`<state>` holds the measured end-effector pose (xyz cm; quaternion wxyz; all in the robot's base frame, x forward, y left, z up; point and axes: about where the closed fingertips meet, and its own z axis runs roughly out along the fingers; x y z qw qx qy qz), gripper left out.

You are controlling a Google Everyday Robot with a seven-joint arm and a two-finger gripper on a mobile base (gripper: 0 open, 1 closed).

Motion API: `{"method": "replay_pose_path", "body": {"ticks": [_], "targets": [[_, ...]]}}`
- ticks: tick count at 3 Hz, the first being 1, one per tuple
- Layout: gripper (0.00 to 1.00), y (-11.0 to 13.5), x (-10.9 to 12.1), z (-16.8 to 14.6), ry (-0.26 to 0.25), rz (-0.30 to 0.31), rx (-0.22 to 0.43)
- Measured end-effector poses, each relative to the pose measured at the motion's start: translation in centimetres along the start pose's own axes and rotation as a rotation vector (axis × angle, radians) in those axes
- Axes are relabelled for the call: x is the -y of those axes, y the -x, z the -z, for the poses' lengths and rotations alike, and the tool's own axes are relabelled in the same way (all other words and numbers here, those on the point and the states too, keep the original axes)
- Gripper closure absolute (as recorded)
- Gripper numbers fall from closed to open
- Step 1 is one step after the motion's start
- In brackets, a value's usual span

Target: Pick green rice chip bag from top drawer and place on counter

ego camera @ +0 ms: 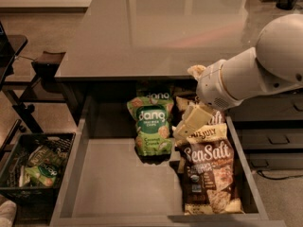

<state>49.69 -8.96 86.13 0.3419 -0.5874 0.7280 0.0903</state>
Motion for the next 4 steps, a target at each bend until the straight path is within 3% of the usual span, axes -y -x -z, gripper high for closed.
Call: {"method": "replay_pose_path", "body": {"ticks": [1, 2, 4], "targets": [[0.0, 0.3, -0.3, -0.8, 0.005, -0.008, 0.02], [0.0, -0.2, -0.3, -5.0, 0.024, -0.006, -0.007], [0.0, -2.5, 1.9, -13.0, 0.025, 0.057, -0.121]]}}
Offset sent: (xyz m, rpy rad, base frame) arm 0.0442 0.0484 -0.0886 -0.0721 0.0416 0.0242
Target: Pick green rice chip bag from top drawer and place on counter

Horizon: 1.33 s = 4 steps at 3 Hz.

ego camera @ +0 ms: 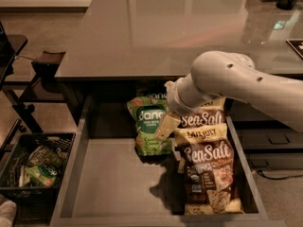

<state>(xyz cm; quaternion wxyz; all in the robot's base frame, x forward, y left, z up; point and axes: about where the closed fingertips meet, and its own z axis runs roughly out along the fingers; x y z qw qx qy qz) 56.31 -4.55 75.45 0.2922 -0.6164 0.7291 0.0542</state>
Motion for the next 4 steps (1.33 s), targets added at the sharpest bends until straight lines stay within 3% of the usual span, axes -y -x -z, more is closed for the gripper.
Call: {"method": "replay_pose_path", "body": {"ticks": [2, 4], "targets": [[0.0, -0.8, 1.0, -4.6, 0.007, 0.03, 0.002], [0.0, 0.0, 0.7, -7.9, 0.056, 0.035, 0.042]]}}
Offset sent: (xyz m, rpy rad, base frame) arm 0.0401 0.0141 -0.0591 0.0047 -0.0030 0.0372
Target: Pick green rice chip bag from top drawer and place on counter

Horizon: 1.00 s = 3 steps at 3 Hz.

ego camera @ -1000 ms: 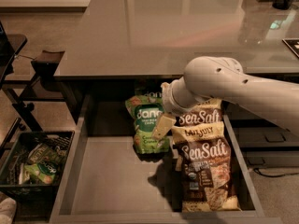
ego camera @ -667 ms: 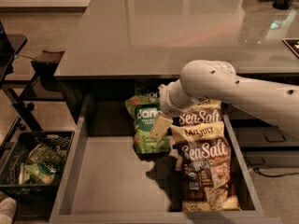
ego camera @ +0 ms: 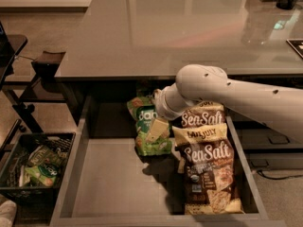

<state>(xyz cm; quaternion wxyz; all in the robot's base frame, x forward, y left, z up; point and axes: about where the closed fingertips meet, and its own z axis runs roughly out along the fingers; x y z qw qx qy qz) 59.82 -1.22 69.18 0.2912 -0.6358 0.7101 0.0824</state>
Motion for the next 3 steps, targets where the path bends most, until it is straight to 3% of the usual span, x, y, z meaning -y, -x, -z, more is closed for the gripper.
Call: {"method": "replay_pose_path", "body": {"ticks": [3], "targets": [[0.0, -1.2, 0.7, -2.7, 0.006, 0.044, 0.003]]}}
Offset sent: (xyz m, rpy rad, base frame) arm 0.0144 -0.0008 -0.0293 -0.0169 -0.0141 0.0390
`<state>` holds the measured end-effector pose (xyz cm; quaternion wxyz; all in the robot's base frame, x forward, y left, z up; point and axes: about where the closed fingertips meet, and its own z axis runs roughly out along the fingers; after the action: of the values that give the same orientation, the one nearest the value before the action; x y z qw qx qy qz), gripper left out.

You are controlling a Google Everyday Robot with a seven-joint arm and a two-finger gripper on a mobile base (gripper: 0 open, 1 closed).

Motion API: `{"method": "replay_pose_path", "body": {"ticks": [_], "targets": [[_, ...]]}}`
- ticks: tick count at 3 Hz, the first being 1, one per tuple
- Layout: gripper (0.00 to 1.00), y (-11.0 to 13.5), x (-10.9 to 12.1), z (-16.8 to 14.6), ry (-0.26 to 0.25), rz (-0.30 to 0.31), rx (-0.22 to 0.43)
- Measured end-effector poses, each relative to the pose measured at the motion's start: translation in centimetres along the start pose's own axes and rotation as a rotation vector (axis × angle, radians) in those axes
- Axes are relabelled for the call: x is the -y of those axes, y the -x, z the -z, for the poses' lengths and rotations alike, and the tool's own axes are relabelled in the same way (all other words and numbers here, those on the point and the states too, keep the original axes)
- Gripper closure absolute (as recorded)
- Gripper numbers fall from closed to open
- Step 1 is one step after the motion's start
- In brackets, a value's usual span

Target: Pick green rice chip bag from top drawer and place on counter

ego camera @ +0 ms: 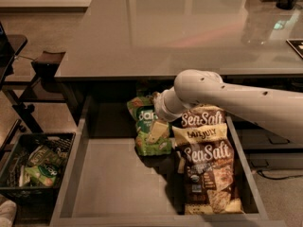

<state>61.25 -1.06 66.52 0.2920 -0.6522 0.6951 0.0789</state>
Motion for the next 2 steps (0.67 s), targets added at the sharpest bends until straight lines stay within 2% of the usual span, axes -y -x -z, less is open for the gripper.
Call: {"method": "replay_pose_path", "body": {"ticks": [2], "targets": [[0.0, -0.75, -0.23, -1.47, 0.021, -0.007, 0.011]]}}
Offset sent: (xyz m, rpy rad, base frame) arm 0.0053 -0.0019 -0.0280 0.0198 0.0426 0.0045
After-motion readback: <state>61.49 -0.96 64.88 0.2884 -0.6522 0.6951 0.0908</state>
